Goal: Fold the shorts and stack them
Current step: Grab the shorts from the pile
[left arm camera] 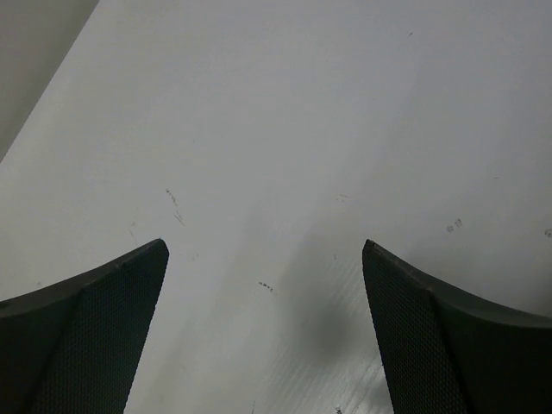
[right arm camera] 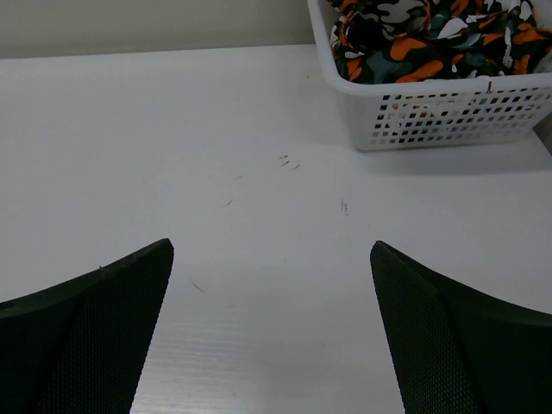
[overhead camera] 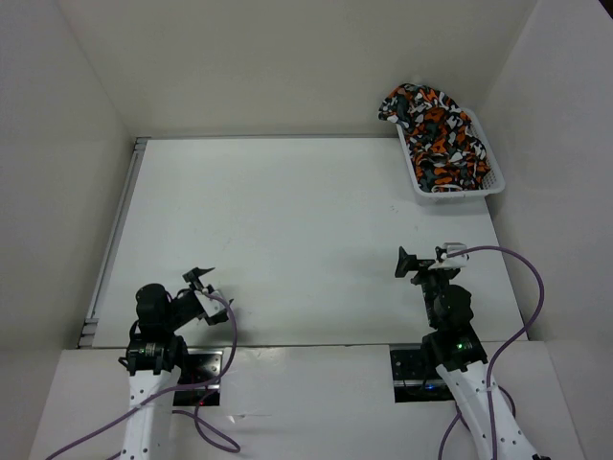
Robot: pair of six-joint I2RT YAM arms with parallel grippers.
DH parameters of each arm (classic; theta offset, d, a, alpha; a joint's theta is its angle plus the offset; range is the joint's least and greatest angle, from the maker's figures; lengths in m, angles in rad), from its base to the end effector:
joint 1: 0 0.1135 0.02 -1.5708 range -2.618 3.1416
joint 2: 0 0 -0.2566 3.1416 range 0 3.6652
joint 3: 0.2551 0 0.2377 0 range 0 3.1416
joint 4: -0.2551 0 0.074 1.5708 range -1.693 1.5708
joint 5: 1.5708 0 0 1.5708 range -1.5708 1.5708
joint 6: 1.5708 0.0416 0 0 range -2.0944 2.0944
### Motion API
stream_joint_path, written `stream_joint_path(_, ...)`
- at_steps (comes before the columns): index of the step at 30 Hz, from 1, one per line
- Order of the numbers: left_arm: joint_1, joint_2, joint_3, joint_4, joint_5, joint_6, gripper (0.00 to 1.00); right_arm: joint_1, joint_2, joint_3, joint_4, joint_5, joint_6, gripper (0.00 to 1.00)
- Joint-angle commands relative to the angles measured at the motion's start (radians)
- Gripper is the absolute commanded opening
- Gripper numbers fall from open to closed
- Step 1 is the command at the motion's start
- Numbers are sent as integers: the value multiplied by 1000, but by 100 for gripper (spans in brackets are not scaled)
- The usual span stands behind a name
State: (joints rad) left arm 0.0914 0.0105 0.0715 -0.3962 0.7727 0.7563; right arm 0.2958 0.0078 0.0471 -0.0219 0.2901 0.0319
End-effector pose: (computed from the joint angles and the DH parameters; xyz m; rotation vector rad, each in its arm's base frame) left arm 0.0896 -0.0209 0.1559 1.0430 1.4801 -0.1366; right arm 0.1036 0.0191 0.1865 0.0243 1.5540 0.0336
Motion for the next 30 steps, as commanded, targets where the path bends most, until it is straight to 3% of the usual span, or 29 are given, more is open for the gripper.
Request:
stream_joint_path(1,7,-14,4,34,60,9,100,-7,-11,-52,23,-6,-9,100)
stream_joint_path(10,7,-14,-6,66,40,60,100,-7,-11,-40,23,-6,-23,100)
stream_joint_path(12,7,-14,7,45,120,229,100,-7,-11,-21,51,-190,-236,100)
stream_joint_path(13,7,-14,17,54,120,230,100,-7,-11,15,51,-307,-362,100)
stream_joint_path(14,7,-14,30,42,132,271,100,-7,-11,36,40,-377,-374,100)
stream_joint_path(15,7,-14,46,-63,132,612,100,-7,-11,45,40,-425,-509,100)
stream_joint_path(17,7,-14,57,-7,70,840,100,-7,-11,137,-215,-608,-904,100)
stream_joint_path(18,7,-14,57,57,-20,819,100,-7,-11,148,-251,-596,-1046,100)
stream_joint_path(19,7,-14,57,129,-64,775,100,-7,-11,163,-236,-556,-985,100)
stream_joint_path(20,7,-14,57,280,-108,720,100,-7,-11,163,-114,-486,-889,100)
stream_joint_path(21,7,-14,66,346,-197,572,100,-7,-11,174,-25,-319,-788,100)
stream_joint_path(22,7,-14,86,385,-231,507,100,-7,-11,194,37,-272,-697,100)
stream_joint_path(25,7,31,241,319,-302,307,100,-7,61,350,-41,-347,-719,100)
stream_joint_path(27,-2,100,374,254,-341,247,100,-7,318,531,-101,-269,-652,100)
stream_joint_path(29,-2,302,477,244,-436,125,100,-7,583,780,-136,-115,-546,100)
stream_joint_path(30,-2,397,540,244,-563,-17,100,-17,823,859,-136,31,-508,100)
